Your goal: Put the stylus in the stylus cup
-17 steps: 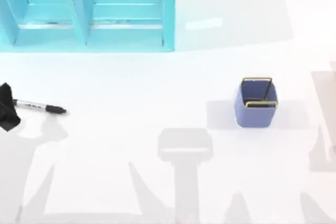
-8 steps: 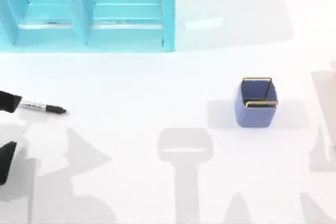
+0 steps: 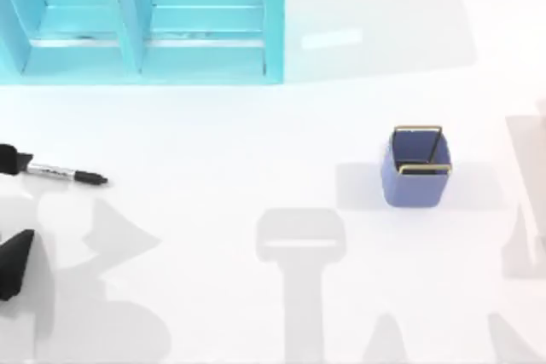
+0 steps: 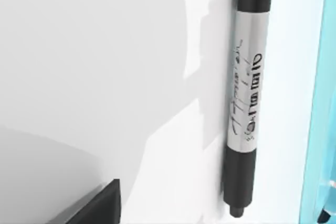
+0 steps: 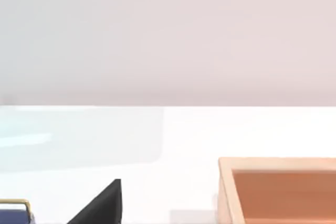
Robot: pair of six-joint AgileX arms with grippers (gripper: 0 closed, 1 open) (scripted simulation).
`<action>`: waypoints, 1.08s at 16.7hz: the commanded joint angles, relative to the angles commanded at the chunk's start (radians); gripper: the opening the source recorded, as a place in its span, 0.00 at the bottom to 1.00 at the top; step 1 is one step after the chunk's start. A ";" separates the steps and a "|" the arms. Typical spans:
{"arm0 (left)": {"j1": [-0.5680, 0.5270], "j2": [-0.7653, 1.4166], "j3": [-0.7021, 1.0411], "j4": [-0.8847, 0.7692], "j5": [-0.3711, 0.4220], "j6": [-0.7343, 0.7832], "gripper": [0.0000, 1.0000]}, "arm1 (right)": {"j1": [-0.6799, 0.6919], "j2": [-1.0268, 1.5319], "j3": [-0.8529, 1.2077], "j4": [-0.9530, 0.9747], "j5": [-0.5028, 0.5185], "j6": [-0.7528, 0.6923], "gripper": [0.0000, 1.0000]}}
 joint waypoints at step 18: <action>-0.124 0.524 0.282 0.265 -0.093 -0.073 1.00 | 0.000 0.000 0.000 0.000 0.000 0.000 1.00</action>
